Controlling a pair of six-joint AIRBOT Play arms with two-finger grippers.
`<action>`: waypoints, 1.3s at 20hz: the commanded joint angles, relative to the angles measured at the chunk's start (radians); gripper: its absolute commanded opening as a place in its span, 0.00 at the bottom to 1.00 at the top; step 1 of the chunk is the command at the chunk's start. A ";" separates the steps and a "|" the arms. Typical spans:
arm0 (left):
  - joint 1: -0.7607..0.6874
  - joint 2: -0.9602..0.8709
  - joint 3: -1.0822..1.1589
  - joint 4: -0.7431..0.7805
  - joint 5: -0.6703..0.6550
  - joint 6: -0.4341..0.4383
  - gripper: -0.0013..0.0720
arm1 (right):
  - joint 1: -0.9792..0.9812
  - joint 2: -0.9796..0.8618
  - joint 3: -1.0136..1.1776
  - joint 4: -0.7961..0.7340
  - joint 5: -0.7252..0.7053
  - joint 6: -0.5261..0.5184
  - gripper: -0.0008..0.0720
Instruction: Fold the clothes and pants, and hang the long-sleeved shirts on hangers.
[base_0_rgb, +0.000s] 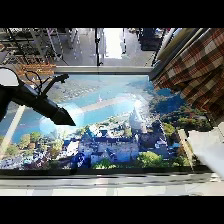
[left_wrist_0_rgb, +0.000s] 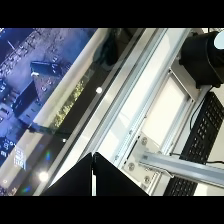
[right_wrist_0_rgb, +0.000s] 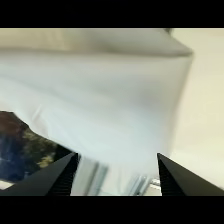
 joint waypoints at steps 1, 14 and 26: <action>0.005 0.004 0.001 0.078 -0.010 -0.008 0.03 | -0.029 0.002 -0.028 -0.094 0.033 -0.023 0.80; 0.160 0.164 0.001 0.686 0.359 -0.324 0.03 | 0.872 0.246 -0.079 0.272 -0.264 -0.053 0.35; 0.158 0.163 0.000 0.690 0.354 -0.359 0.03 | 1.434 0.146 -0.152 0.156 -0.741 -0.151 0.69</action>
